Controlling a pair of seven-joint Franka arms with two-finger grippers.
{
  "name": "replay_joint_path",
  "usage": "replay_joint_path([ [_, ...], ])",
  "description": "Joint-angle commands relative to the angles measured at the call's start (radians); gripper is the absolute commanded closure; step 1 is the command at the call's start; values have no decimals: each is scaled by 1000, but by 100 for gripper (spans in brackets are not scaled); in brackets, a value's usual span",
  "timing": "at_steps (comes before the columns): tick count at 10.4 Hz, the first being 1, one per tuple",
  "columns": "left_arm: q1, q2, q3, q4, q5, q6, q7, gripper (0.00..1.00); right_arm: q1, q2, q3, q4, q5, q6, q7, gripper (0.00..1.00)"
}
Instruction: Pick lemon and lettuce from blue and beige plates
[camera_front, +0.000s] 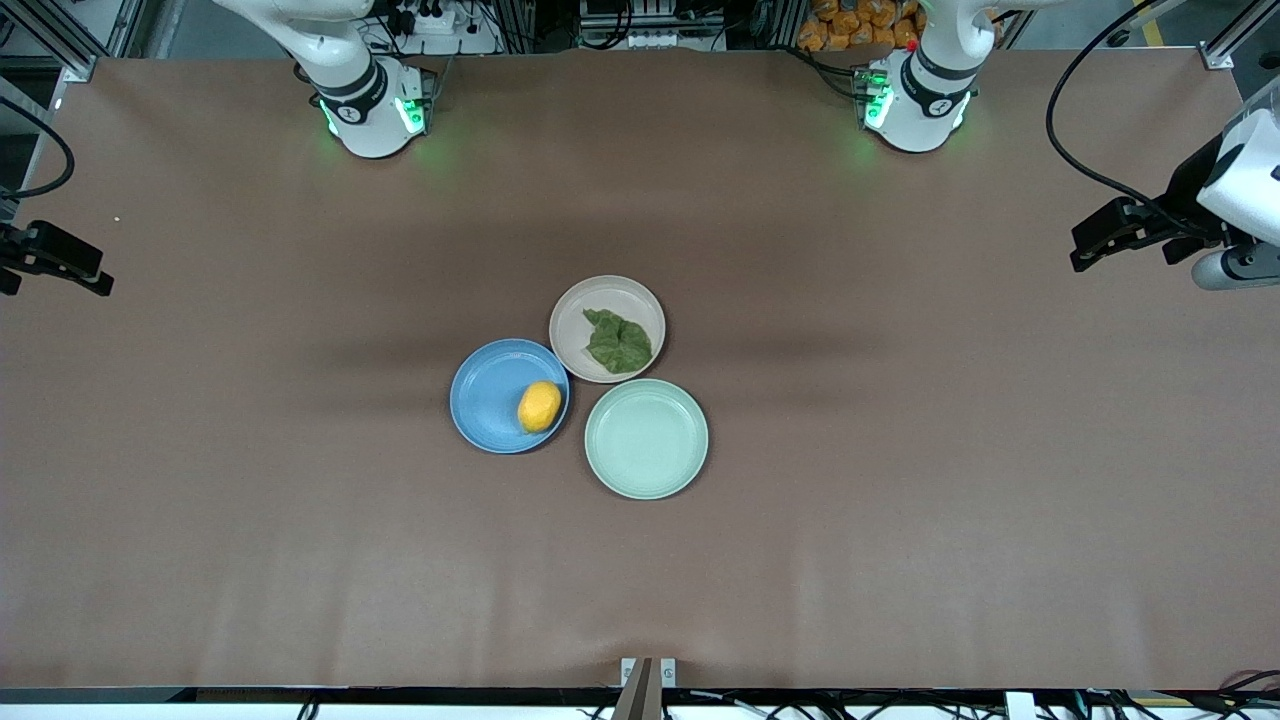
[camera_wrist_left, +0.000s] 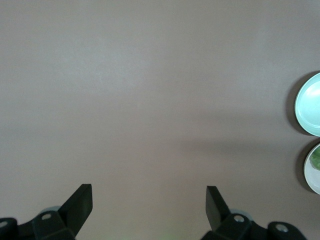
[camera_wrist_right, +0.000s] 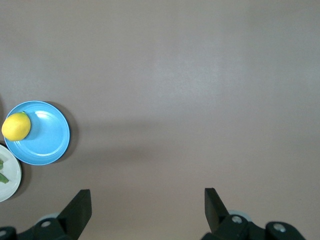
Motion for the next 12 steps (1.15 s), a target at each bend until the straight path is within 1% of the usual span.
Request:
replay_joint_path([
  [1,3,-3,-4,11,2,-2,22,0,-16,1,13,5,9,-1,-12,0],
  [3,-1,-2,-4,13,2,-2,22,0,-5,13,13,6,20,5,-3,0],
  [5,-1,-3,-4,8,0,-3,22,0,30,48,16,6,23,45,2,0],
  [6,-1,-3,-4,8,0,-3,22,0,42,66,16,5,37,62,11,0],
  [7,-4,-5,-7,4,0,-3,19,0,56,88,16,5,72,71,40,0],
  [8,-11,-5,-34,-15,-12,-9,7,0,70,108,16,5,93,85,81,0],
  [9,-22,3,-79,-41,-37,-2,-51,0,100,125,16,5,97,103,114,0],
  [10,-28,24,-143,-49,-43,24,-156,0,135,140,16,3,100,108,185,0],
  [11,-27,52,-218,-53,-43,55,-233,0,172,157,16,3,119,113,299,0],
  [12,-30,79,-261,-52,-44,72,-273,0,209,175,16,3,121,135,392,0],
])
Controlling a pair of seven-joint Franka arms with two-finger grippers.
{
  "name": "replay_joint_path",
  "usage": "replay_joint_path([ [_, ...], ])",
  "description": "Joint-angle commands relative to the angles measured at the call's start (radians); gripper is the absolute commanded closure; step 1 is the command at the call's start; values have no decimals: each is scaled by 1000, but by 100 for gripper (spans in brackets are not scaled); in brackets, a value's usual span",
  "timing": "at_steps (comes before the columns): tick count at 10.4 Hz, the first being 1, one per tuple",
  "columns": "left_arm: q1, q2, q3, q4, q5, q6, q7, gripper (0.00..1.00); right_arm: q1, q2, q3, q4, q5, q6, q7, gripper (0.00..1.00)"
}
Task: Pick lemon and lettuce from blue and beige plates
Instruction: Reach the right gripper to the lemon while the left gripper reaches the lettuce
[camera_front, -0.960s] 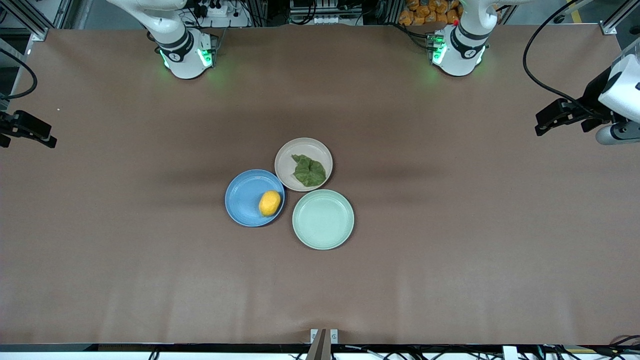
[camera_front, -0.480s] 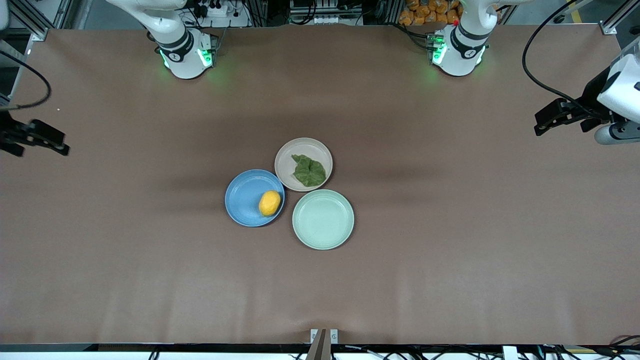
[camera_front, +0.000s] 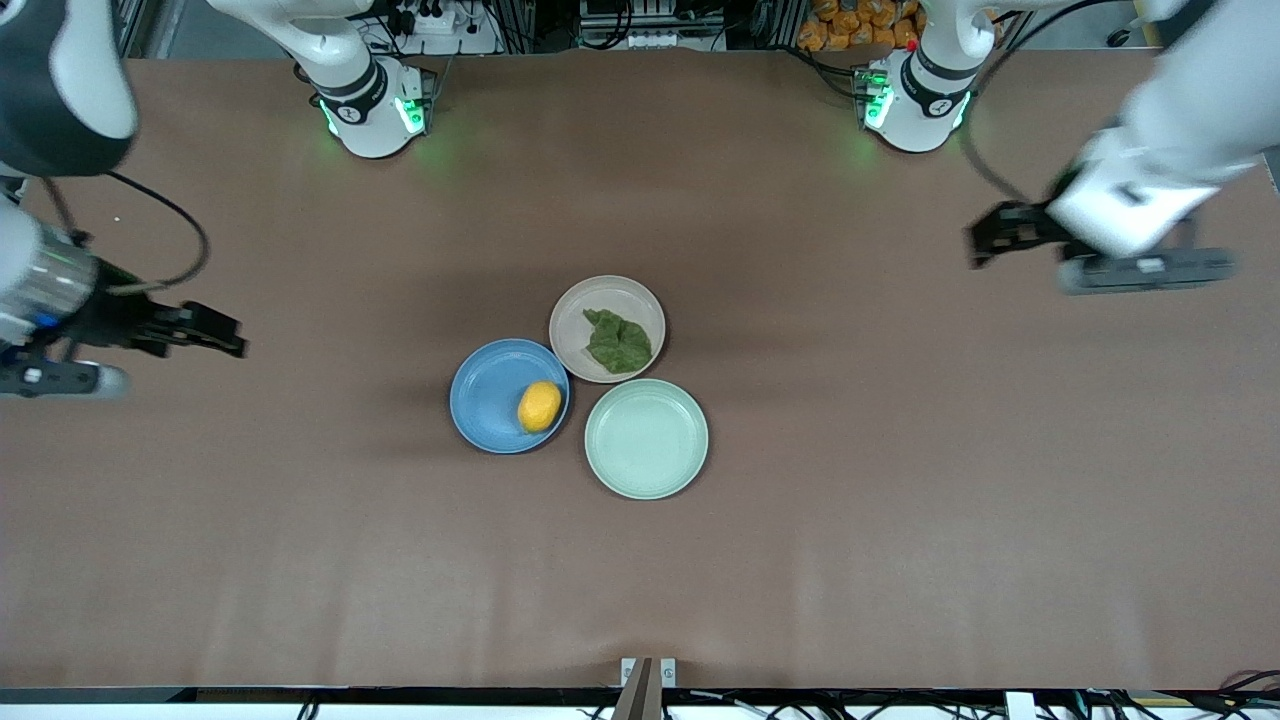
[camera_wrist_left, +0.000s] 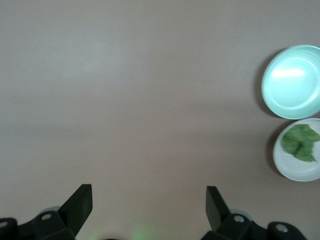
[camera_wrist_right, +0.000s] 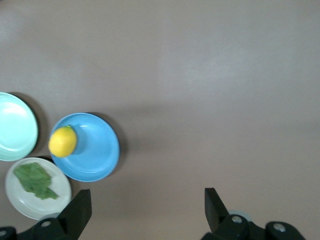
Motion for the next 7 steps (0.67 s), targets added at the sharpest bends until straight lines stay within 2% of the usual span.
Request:
replay_joint_path([
  [1,-3,71,-95,-1,-17,46,-121,0,86,51,-1,8,19,36,218,0],
  [2,-26,106,-120,-2,-17,67,-180,0,126,83,-1,5,19,65,333,0],
  [4,-106,174,-122,-2,-10,119,-302,0,210,146,-1,5,19,133,549,0],
  [7,-148,235,-133,-8,-19,167,-391,0,295,277,0,5,23,291,748,0],
])
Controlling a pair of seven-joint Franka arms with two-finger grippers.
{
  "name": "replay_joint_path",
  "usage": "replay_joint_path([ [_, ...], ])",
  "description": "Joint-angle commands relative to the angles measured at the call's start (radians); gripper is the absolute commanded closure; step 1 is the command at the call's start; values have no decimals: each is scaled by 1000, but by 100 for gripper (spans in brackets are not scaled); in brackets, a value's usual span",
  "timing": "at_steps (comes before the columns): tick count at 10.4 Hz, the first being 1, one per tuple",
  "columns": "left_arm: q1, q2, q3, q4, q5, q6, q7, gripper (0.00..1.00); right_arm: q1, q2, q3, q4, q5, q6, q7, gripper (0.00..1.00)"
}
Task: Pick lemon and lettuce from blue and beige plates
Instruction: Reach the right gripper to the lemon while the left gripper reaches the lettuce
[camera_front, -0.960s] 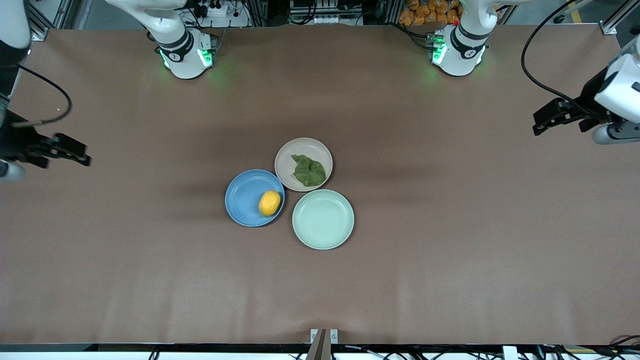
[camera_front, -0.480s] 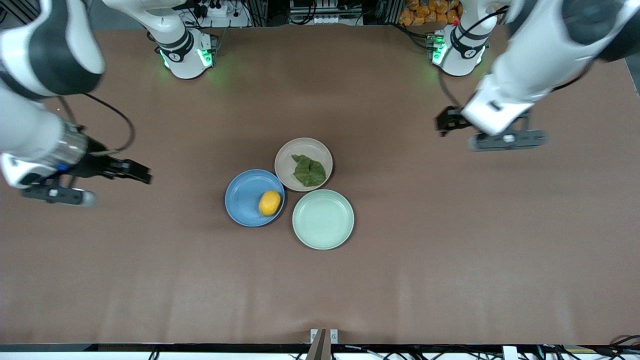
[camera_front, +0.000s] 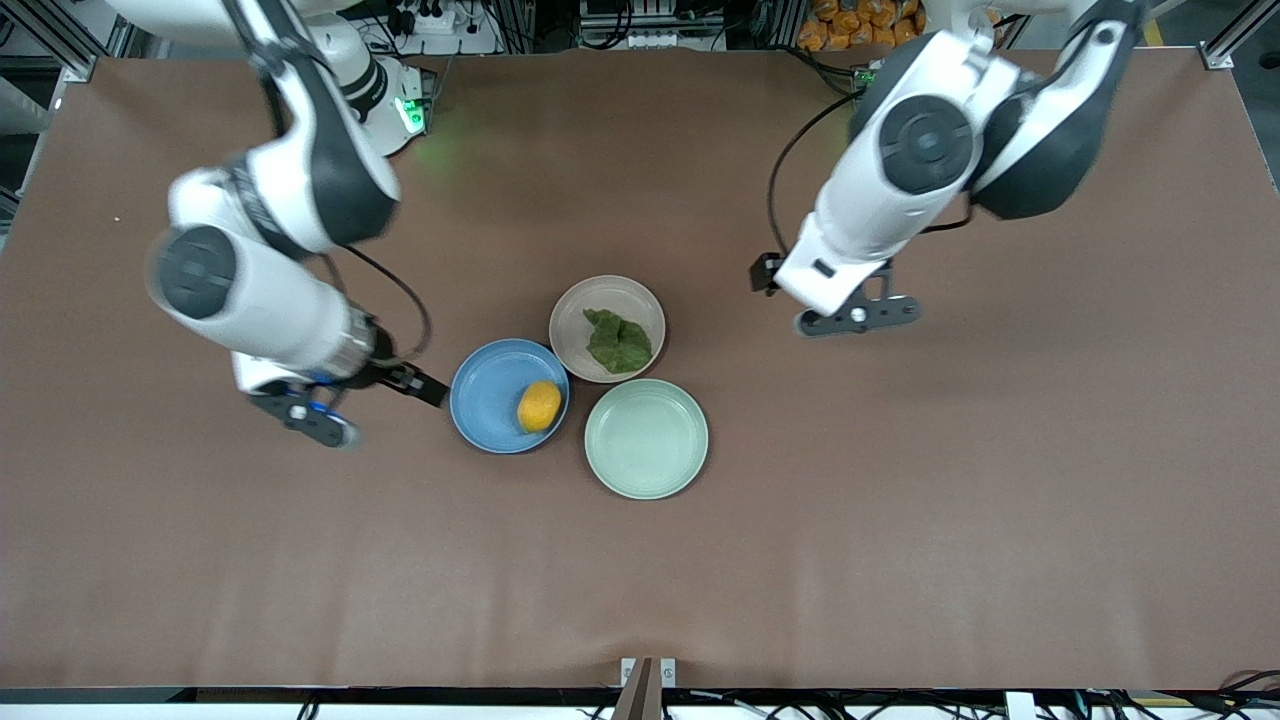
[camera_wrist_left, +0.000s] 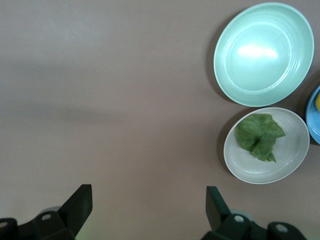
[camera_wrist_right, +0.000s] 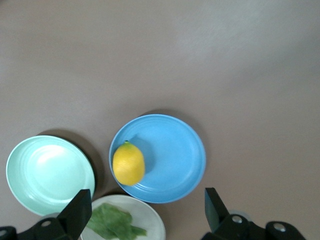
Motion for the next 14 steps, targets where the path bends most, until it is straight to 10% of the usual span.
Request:
replay_joint_path([
  [1,-7,22,-6,-34,-45,72,-82,0,66,106,-5,21,17,118,133,0],
  [14,-173,160,-49,-255,-151,684,-378,0,129,315,-4,21,17,230,192,0],
])
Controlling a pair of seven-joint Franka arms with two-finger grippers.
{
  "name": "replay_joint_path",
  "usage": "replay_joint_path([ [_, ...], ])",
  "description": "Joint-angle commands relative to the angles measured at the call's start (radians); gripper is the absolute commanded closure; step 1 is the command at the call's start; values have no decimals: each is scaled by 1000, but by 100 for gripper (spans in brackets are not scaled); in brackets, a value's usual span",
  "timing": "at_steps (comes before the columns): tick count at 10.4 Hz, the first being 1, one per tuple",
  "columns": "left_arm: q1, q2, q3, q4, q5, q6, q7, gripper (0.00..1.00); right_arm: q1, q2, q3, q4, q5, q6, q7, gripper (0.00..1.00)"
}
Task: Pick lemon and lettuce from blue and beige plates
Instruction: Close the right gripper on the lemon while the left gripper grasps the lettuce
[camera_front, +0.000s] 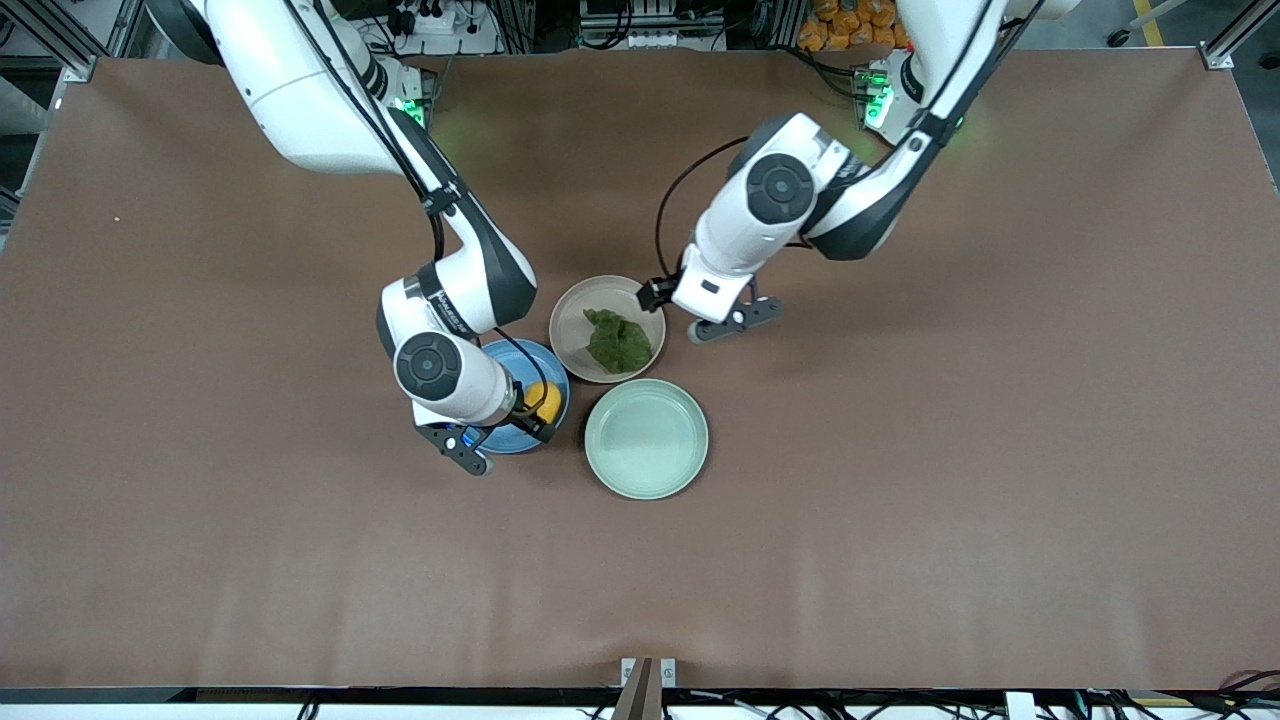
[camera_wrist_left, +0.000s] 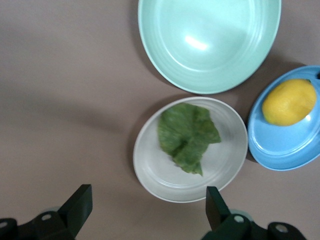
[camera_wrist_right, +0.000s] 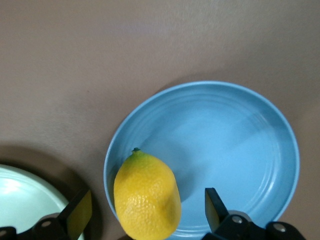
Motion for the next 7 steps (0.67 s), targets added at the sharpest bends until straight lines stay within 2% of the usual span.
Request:
replay_joint_path([
  [1,-45,49,3,6,-13,94,-80,0,14,24,-4,19,13,6,0,0],
  [7,-111,167,9,26,7,197,-116,2,22,41,-2,18,13,26,0,0],
])
